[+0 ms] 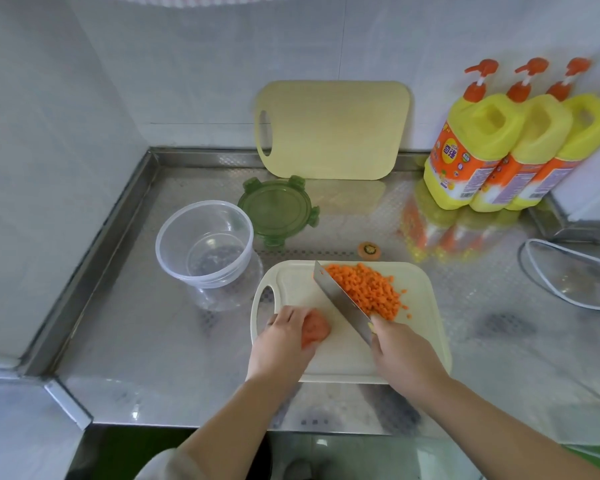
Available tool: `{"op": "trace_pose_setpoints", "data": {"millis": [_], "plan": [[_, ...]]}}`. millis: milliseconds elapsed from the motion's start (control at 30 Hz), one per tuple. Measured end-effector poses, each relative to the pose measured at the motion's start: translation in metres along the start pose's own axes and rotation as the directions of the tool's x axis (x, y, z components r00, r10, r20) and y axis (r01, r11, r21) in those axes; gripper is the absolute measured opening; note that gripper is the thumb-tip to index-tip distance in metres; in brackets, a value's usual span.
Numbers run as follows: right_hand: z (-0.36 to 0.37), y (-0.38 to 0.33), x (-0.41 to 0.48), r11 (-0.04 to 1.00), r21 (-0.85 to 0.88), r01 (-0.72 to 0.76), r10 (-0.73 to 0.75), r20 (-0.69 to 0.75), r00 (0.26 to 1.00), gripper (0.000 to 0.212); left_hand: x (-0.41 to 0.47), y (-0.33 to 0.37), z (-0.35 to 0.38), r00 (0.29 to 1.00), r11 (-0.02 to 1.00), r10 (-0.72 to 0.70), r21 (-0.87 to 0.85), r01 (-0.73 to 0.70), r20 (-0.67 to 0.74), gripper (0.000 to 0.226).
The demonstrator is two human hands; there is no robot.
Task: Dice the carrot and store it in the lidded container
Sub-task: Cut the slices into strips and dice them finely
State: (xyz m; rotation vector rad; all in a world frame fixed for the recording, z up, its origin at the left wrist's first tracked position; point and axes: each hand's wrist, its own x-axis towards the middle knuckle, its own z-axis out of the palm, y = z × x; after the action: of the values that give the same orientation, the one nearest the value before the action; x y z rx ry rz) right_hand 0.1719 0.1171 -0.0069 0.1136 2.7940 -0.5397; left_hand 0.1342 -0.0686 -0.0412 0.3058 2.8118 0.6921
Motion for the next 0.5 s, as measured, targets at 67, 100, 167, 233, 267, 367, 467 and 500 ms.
{"op": "trace_pose_setpoints", "data": {"millis": [67, 100, 167, 233, 267, 367, 467, 500], "plan": [[-0.003, 0.002, -0.001, 1.000, 0.003, 0.010, -0.010, -0.006, 1.000, 0.007, 0.001, 0.000, 0.001, 1.000, 1.000, 0.006, -0.002, -0.006, -0.006, 0.040], [-0.005, 0.002, -0.003, 1.000, 0.008, 0.018, -0.018, -0.017, 1.000, 0.007, 0.002, 0.000, 0.001, 1.000, 1.000, 0.006, -0.006, -0.006, -0.007, 0.041], [-0.009, -0.001, -0.006, 0.999, 0.018, 0.044, -0.044, -0.038, 0.998, 0.008, 0.003, 0.000, 0.003, 1.000, 1.000, 0.008, -0.016, -0.008, -0.008, 0.042], [-0.012, -0.007, -0.011, 0.998, 0.001, 0.068, -0.068, -0.022, 0.997, 0.010, 0.003, -0.001, 0.004, 0.999, 1.000, 0.020, -0.015, -0.020, -0.025, 0.041], [-0.013, -0.010, -0.014, 0.997, -0.013, 0.078, -0.078, -0.009, 0.997, 0.011, 0.003, -0.001, 0.005, 0.999, 0.999, 0.029, -0.017, -0.030, -0.038, 0.041], [-0.012, -0.019, -0.019, 0.993, -0.064, 0.101, -0.100, 0.014, 0.995, 0.011, 0.002, -0.002, 0.008, 0.995, 0.997, 0.070, -0.035, -0.073, -0.075, 0.036], [-0.008, -0.022, -0.021, 0.989, -0.099, 0.106, -0.104, 0.024, 0.994, 0.017, 0.001, -0.002, 0.008, 0.988, 0.993, 0.106, -0.045, -0.112, -0.111, 0.031], [-0.007, -0.023, -0.021, 0.989, -0.108, 0.103, -0.101, 0.028, 0.994, 0.019, 0.002, -0.002, 0.008, 0.988, 0.992, 0.110, -0.044, -0.115, -0.110, 0.030]]}}
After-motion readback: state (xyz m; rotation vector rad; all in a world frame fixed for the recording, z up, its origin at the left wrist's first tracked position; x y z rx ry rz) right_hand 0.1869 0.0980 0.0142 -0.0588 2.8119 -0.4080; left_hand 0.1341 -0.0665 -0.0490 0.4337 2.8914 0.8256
